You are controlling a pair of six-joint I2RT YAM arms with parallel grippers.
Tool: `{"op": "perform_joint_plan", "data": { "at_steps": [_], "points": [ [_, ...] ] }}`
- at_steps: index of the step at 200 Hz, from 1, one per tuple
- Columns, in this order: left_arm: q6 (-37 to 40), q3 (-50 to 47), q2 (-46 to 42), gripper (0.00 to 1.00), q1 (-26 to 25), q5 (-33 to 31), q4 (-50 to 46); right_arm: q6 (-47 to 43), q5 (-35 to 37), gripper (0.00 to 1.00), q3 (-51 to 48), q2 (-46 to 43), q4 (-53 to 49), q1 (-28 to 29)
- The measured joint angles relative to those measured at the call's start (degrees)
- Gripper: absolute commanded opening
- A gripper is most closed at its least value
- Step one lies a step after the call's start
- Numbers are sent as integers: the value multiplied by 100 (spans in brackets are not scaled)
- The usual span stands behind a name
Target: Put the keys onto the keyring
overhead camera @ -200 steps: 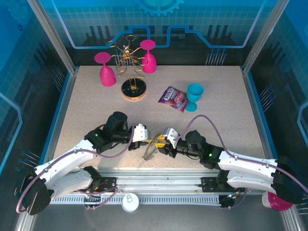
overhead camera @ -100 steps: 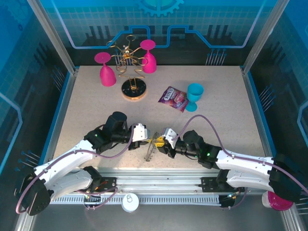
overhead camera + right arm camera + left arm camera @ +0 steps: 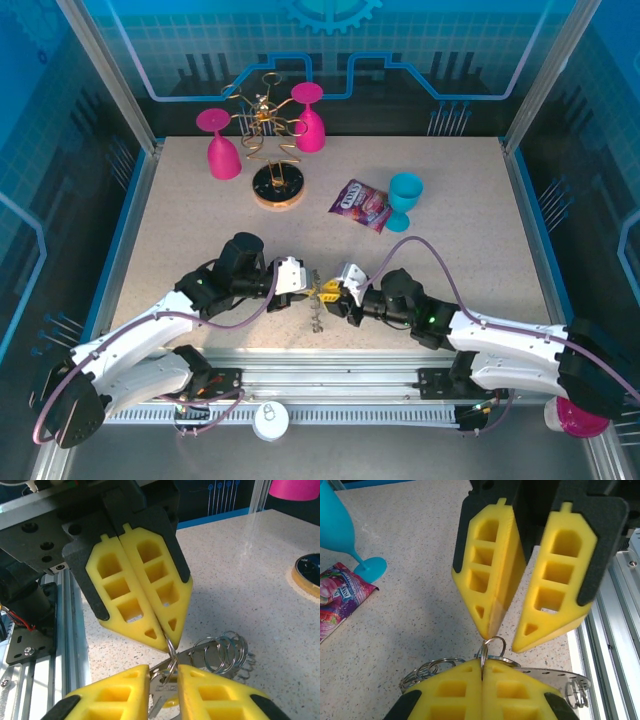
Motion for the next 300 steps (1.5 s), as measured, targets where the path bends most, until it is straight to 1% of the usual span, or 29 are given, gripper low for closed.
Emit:
{"op": "perform_joint_plan", "data": {
  "at_steps": [31, 93, 152, 157, 161, 173, 191, 199, 219, 236, 256, 273, 300],
  "points": [
    [0, -15, -4, 0, 0, -44, -2, 79, 66, 0, 20, 39, 0, 0],
    [-24, -94, -190, 0, 0, -85, 92, 188, 321, 0, 50, -87, -348, -2],
    [-48, -273, -348, 0, -20, 9, 428, 332, 232, 0, 146, 83, -494, -9],
    [-48, -282, -348, 0, -20, 13, 446, 334, 229, 4, 166, 107, -501, -9],
    [-50, -289, -348, 0, -20, 17, 461, 334, 223, 11, 177, 120, -507, -13],
    [-68, -295, -348, 0, -20, 28, 492, 332, 181, 24, 184, 127, -511, -46],
    [-142, -321, -348, 0, -20, 68, 625, 236, 166, 33, 181, 79, -516, -61],
    [-173, -326, -348, 0, -20, 72, 660, 149, 162, 36, 179, 7, -509, -79],
    [-219, -380, -348, 0, -20, 101, 774, -153, 146, 37, 103, -238, -365, -120],
    [-304, -431, -348, 0, -20, 116, 852, -470, 87, 35, 44, -348, -247, -142],
    [-376, -435, -348, 0, -20, 149, 942, -837, -122, 30, 20, -337, -111, -186],
    [-463, -435, -352, 0, -20, 177, 986, -1086, -269, 29, 22, -271, -22, -195],
    [-501, -455, -415, 0, -20, 212, 988, -1390, -280, 27, 22, -127, -35, -197]
  ]
}}
